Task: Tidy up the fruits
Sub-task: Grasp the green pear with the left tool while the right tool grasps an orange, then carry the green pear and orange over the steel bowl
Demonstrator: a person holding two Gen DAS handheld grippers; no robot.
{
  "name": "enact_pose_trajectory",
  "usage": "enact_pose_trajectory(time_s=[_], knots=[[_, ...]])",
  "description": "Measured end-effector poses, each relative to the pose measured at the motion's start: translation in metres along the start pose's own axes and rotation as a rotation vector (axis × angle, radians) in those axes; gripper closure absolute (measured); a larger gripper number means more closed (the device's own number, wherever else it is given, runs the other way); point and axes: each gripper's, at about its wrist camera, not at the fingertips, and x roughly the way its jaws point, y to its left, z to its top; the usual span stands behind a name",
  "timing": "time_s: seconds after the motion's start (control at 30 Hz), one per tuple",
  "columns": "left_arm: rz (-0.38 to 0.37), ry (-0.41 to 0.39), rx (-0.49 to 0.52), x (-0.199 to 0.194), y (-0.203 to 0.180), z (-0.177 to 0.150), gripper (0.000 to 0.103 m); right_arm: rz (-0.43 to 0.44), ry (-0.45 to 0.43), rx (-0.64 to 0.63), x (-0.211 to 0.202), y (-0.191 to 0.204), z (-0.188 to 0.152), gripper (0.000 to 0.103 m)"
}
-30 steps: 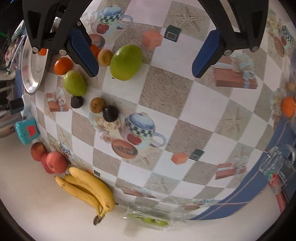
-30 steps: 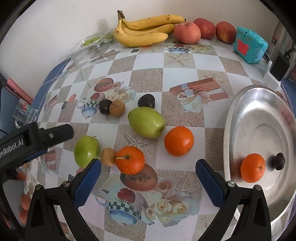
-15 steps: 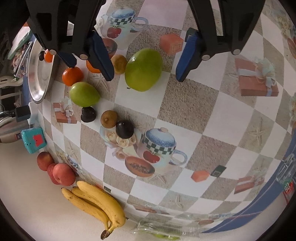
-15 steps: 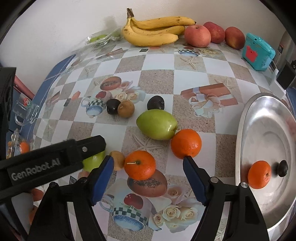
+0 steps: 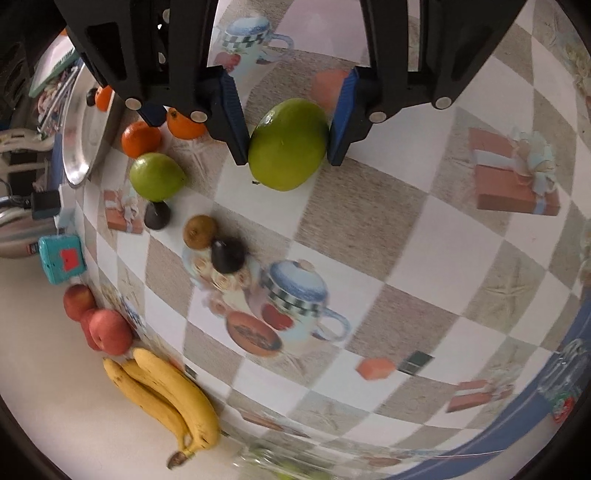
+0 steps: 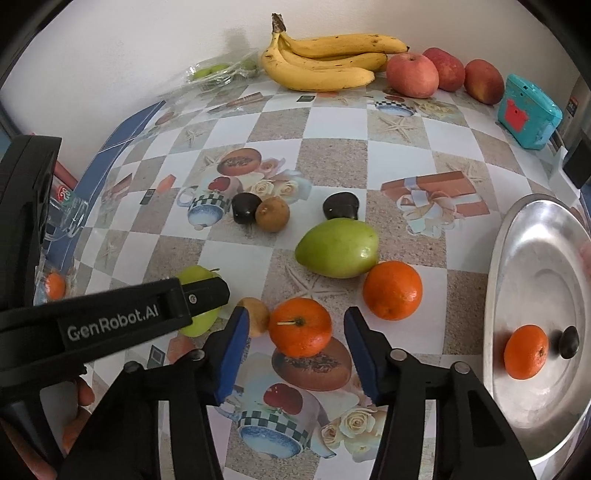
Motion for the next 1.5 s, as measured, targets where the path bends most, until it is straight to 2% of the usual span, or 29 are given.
enact_pose_trajectory(time_s=[0.33, 0.5, 0.77, 1.13, 1.5], knots=[[-0.024, -0.03, -0.048, -0.014, 0.011, 0.003, 0.057, 0.002, 0.006, 0.019, 0.007, -0.005, 0.001, 0.056], [-0.03, -0.027, -0.054, -0.011, 0.007, 0.004, 0.057, 0.025, 0.007, 0.036, 0.006, -0.007, 0.001, 0.065], [-0.042, -0.04, -0.059, -0.016, 0.009, 0.005, 0.057, 0.034, 0.003, 0.032, 0.002, -0.007, 0.0, 0.066], [-0.06, -0.105, -0.042, -0.037, 0.001, 0.008, 0.057, 0.059, -0.08, 0.05, -0.033, -0.013, 0.008, 0.066], [-0.046, -0.119, -0.021, -0.038, -0.008, 0.005, 0.057, 0.021, -0.104, 0.141, -0.053, -0.05, 0.01, 0.066]])
